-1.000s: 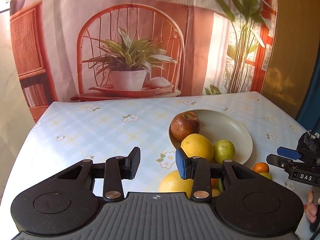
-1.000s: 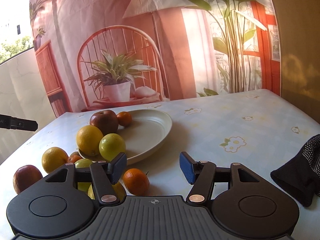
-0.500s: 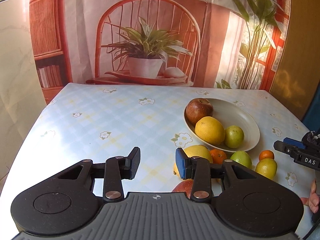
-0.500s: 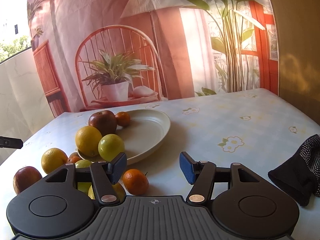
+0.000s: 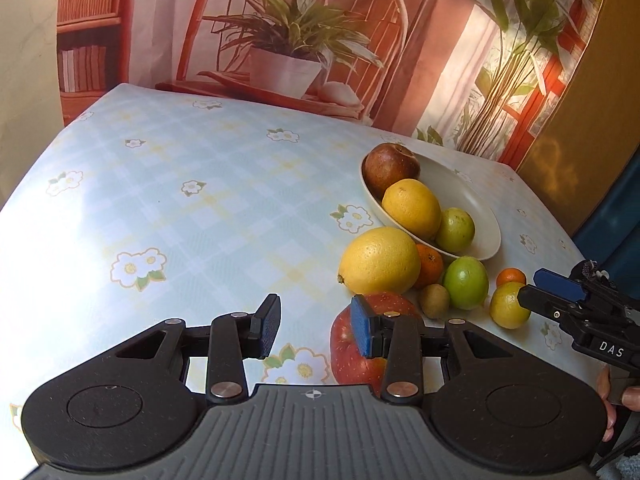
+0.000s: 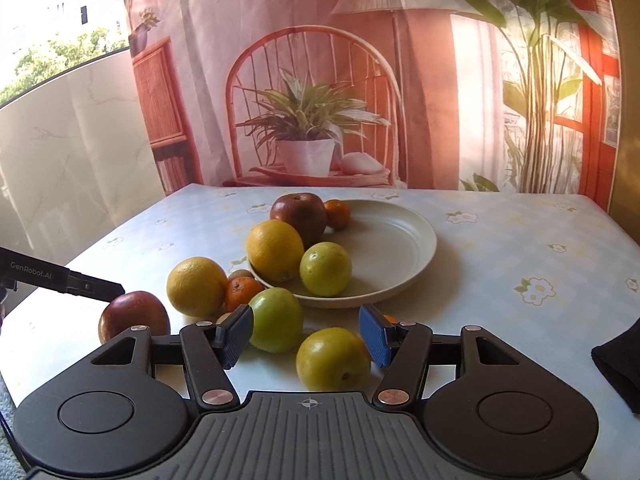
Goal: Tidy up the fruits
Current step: 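Move the left tool over the large red apple on the table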
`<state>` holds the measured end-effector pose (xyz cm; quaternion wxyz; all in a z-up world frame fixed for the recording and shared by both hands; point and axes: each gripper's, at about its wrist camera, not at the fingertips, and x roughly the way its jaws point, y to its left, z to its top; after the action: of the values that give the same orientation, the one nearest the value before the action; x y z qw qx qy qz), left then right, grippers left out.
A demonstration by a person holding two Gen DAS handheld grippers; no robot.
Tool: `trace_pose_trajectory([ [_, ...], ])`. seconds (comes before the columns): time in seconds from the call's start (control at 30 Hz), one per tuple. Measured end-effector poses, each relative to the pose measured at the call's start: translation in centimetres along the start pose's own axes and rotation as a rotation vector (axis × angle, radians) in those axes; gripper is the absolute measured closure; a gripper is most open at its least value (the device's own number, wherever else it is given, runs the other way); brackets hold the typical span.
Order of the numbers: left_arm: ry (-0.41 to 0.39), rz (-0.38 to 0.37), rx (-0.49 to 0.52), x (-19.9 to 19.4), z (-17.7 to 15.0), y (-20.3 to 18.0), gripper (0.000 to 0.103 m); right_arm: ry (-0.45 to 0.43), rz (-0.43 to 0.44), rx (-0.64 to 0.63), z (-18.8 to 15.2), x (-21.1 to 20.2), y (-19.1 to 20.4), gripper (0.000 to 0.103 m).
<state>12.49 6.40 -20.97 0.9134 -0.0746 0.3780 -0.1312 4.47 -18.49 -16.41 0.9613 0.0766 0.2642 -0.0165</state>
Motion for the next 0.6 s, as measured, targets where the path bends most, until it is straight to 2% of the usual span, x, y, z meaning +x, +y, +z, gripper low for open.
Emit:
trace_pose_trajectory([
  [0.27, 0.002, -0.017, 0.01, 0.5, 0.0, -0.2, 0.063, 0.031, 0.023, -0.071, 0.1, 0.3, 2.6, 0.047],
  [0.6, -0.007, -0.039, 0.01, 0.2, -0.1, -0.5, 0.063, 0.033, 0.004, -0.075, 0.1, -0.1, 2.6, 0.047],
])
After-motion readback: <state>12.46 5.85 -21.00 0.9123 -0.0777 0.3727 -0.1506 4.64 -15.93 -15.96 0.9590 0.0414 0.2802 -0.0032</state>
